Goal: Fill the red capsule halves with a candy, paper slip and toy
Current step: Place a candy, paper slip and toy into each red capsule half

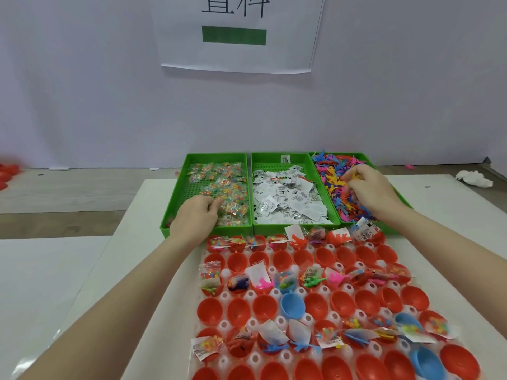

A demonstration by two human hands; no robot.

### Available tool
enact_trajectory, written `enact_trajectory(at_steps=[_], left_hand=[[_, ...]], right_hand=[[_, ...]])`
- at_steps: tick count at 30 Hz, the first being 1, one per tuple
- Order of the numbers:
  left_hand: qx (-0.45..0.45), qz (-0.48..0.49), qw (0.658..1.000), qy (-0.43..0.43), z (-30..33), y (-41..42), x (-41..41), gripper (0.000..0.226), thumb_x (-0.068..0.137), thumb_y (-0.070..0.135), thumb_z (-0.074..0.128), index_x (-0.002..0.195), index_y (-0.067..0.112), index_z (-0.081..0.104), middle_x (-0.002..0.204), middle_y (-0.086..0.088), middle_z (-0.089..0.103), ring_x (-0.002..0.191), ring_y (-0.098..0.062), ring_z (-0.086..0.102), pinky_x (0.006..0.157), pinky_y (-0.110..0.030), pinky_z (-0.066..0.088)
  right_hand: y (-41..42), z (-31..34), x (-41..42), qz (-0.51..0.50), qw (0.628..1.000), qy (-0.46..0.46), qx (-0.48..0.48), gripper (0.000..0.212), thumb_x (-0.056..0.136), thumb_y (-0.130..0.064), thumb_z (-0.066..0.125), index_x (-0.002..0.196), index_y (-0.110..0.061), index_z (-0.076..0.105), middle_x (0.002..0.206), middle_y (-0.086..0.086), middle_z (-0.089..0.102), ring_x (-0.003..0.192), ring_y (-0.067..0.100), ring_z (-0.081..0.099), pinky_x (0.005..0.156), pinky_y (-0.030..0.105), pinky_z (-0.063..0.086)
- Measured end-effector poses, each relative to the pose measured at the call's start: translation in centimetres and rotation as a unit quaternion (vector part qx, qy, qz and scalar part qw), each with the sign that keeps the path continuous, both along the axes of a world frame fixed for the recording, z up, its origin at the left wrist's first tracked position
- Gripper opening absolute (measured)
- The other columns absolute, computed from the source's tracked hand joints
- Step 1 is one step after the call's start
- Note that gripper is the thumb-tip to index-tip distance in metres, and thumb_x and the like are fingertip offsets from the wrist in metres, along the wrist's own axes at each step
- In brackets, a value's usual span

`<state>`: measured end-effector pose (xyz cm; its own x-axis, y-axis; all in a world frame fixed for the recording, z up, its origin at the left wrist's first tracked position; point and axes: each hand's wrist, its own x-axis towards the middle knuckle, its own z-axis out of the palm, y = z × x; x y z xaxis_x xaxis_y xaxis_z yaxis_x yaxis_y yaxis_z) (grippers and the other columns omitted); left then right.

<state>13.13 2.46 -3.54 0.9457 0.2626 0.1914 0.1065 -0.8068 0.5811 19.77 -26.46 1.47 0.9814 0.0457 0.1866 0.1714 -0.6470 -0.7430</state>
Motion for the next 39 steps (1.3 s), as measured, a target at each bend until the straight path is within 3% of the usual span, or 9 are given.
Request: enact_trajectory(at_steps=[4, 9, 15, 21, 24, 27, 31, 34, 39], left_hand=[[0.0, 0.014, 1.0, -0.018, -0.2, 0.0, 0.1, 0.043, 0.099, 0.031, 0.036, 0.07, 0.006, 0.054, 0.065, -0.007, 0.05, 0.061, -0.022, 0.046, 0.056, -0.033, 0.031], [0.017, 0.016, 0.999, -0.036, -0.7, 0.1, 0.2, 0.048, 0.1, 0.035, 0.027, 0.085, 0.002, 0.059, 0.079, -0.011, 0.059, 0.075, -0.025, 0.054, 0.064, -0.037, 0.037], [0.05, 0.019, 0.998, -0.04, -0.7, 0.1, 0.3, 0.041, 0.1, 0.036, 0.025, 0.065, 0.018, 0.035, 0.063, 0.001, 0.039, 0.057, -0.012, 0.037, 0.05, -0.028, 0.022], [0.063, 0.029, 0.997, -0.028, -0.6, 0.0, 0.3, 0.035, 0.101, 0.031, 0.024, 0.087, 0.009, 0.047, 0.078, -0.001, 0.047, 0.08, -0.024, 0.05, 0.066, -0.032, 0.031], [0.045, 0.037, 0.998, -0.006, -0.6, -0.1, 0.5, 0.027, 0.099, 0.02, 0.03, 0.107, 0.006, 0.052, 0.106, -0.009, 0.054, 0.099, -0.026, 0.051, 0.078, -0.034, 0.035], [0.03, 0.044, 0.999, 0.0, -0.6, 0.0, 0.5, 0.027, 0.098, 0.014, 0.034, 0.117, 0.005, 0.051, 0.119, -0.011, 0.053, 0.109, -0.026, 0.05, 0.084, -0.034, 0.036], [0.0, 0.058, 0.998, -0.027, -0.6, 0.0, 0.5, 0.026, 0.098, 0.016, 0.038, 0.115, 0.005, 0.054, 0.117, -0.009, 0.056, 0.104, -0.023, 0.051, 0.08, -0.031, 0.034], [-0.05, 0.056, 0.994, -0.075, -0.5, 0.0, 0.3, 0.024, 0.097, 0.018, 0.046, 0.112, 0.005, 0.059, 0.11, -0.008, 0.06, 0.093, -0.016, 0.05, 0.079, -0.029, 0.038], [-0.208, 0.087, 0.957, -0.184, 2.0, 0.3, -2.0, 0.019, 0.089, 0.014, 0.06, 0.103, 0.004, 0.068, 0.086, -0.004, 0.066, 0.081, -0.018, 0.06, 0.07, -0.02, 0.041]], right_hand=[[3.0, 0.5, -0.3, 0.083, 0.985, 0.021, -0.151, 0.013, 0.089, -0.024, 0.051, 0.091, -0.017, 0.061, 0.094, -0.003, 0.057, 0.082, 0.015, 0.054, 0.07, 0.028, 0.039], [5.0, -0.4, -0.6, 0.113, 0.933, 0.083, -0.332, 0.049, 0.075, -0.048, 0.068, 0.101, -0.007, 0.068, 0.087, 0.005, 0.066, 0.075, 0.02, 0.058, 0.058, 0.028, 0.039], [5.1, -0.6, -0.8, 0.082, 0.948, 0.055, -0.303, 0.03, 0.069, -0.044, 0.076, 0.083, -0.018, 0.068, 0.077, -0.006, 0.059, 0.069, 0.013, 0.052, 0.05, 0.024, 0.032], [4.7, -0.1, -1.2, 0.097, 0.968, 0.033, -0.228, 0.026, 0.079, -0.037, 0.07, 0.066, -0.015, 0.066, 0.042, -0.01, 0.043, 0.039, 0.004, 0.038, 0.046, 0.022, 0.028], [4.8, 0.1, -1.5, 0.086, 0.981, -0.011, -0.173, 0.025, 0.087, -0.032, 0.06, 0.077, -0.012, 0.071, 0.061, -0.021, 0.053, 0.043, 0.007, 0.042, 0.049, 0.022, 0.035], [4.8, 0.7, -2.0, 0.055, 0.99, -0.063, -0.118, 0.022, 0.087, -0.028, 0.059, 0.082, -0.012, 0.073, 0.073, -0.006, 0.065, 0.061, 0.018, 0.055, 0.065, 0.03, 0.047], [4.8, 1.3, -2.9, 0.021, 0.98, -0.144, -0.135, 0.03, 0.087, -0.042, 0.058, 0.084, -0.017, 0.074, 0.062, 0.007, 0.065, 0.057, 0.019, 0.054, 0.055, 0.026, 0.043], [4.6, 2.1, -4.3, 0.016, 0.975, -0.191, -0.11, 0.029, 0.085, -0.044, 0.061, 0.079, -0.017, 0.074, 0.046, -0.005, 0.049, 0.045, 0.008, 0.04, 0.048, 0.02, 0.029], [4.2, 3.9, -8.7, 0.104, 0.988, -0.092, 0.064, 0.022, 0.081, -0.03, 0.068, 0.065, -0.014, 0.069, 0.037, -0.016, 0.042, 0.04, 0.001, 0.038, 0.05, 0.008, 0.03]])
